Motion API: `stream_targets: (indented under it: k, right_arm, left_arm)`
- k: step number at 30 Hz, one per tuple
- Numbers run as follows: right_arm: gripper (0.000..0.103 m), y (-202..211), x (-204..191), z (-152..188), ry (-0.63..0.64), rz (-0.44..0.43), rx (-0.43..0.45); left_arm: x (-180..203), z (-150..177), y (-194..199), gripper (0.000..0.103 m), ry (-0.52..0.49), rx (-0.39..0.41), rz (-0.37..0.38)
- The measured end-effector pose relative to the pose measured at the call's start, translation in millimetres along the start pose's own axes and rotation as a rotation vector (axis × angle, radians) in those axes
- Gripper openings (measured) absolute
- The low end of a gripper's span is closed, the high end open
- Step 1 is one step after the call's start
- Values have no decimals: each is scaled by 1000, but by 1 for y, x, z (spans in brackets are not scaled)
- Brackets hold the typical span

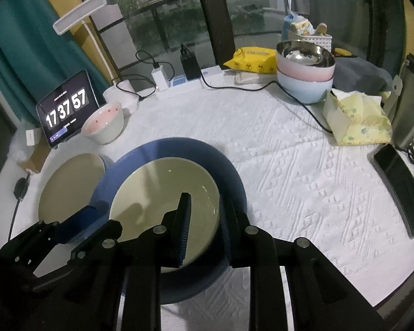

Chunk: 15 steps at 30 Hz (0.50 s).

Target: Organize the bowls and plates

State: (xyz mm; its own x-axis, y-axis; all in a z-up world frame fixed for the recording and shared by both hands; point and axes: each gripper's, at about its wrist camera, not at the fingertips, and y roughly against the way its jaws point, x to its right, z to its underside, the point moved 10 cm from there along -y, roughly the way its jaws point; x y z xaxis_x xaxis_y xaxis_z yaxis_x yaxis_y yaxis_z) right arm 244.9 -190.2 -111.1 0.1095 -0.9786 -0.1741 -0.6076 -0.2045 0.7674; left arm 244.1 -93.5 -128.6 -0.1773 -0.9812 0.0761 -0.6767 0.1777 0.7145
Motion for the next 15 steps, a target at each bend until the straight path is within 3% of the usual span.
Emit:
stream_targets:
  k: [15]
  right_arm:
    - [22,10,-23,-14,34,-10,29]
  left_arm:
    - [-24,-14,16,38,34,47,-18]
